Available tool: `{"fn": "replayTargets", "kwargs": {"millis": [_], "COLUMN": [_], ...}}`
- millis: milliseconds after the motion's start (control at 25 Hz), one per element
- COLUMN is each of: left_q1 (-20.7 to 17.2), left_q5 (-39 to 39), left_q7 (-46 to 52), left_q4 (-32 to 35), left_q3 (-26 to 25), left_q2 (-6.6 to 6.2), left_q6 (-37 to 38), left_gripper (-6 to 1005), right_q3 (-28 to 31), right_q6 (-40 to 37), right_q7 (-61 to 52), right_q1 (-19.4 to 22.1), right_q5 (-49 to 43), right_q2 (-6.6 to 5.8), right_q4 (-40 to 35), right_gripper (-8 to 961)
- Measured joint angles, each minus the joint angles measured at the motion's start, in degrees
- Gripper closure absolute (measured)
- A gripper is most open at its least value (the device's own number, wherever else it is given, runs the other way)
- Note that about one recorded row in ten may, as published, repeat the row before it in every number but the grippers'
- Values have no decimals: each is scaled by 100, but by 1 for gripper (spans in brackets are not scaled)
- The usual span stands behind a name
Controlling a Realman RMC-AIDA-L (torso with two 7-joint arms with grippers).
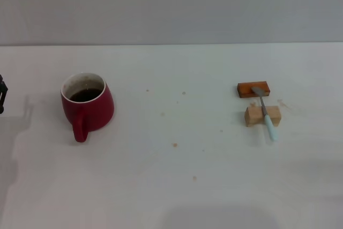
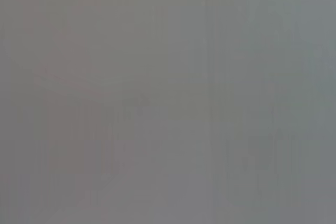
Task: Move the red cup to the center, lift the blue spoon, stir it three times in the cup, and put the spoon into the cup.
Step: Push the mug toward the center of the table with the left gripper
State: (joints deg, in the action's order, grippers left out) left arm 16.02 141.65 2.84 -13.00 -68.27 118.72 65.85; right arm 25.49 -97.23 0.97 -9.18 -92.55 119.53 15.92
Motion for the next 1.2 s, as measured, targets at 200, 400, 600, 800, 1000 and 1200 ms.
{"fn": "replayTargets", "kwargs": {"millis": [200,400,600,800,1000,1200], "left_q1": [162,255,450,535,624,731], "left_q5": [12,29,43,104,109,109], "left_q7": [-442,-761,-1382,-1781,-2135,-2346], "left_q4": [41,40,65,100,128,157], "left_q3": [15,24,53,193,415,553], "left_q2": [-15,-14,-28,-35,-48,-48], "left_q6": [-207,-364,-759,-807,-899,-1105], "left_gripper": [321,457,758,949,1000,1000], "right_q3": [0,0,0,0,0,0], "right_q6": [-5,-5,-49,-82,-85,-88], "right_q7": [0,0,0,0,0,0], "right_q1": [12,23,32,53,68,81], "right_q5": [0,0,0,0,0,0], "right_q2": [0,0,0,0,0,0], "right_q4": [16,23,50,52,52,52], "right_gripper": [198,198,199,199,199,199]}}
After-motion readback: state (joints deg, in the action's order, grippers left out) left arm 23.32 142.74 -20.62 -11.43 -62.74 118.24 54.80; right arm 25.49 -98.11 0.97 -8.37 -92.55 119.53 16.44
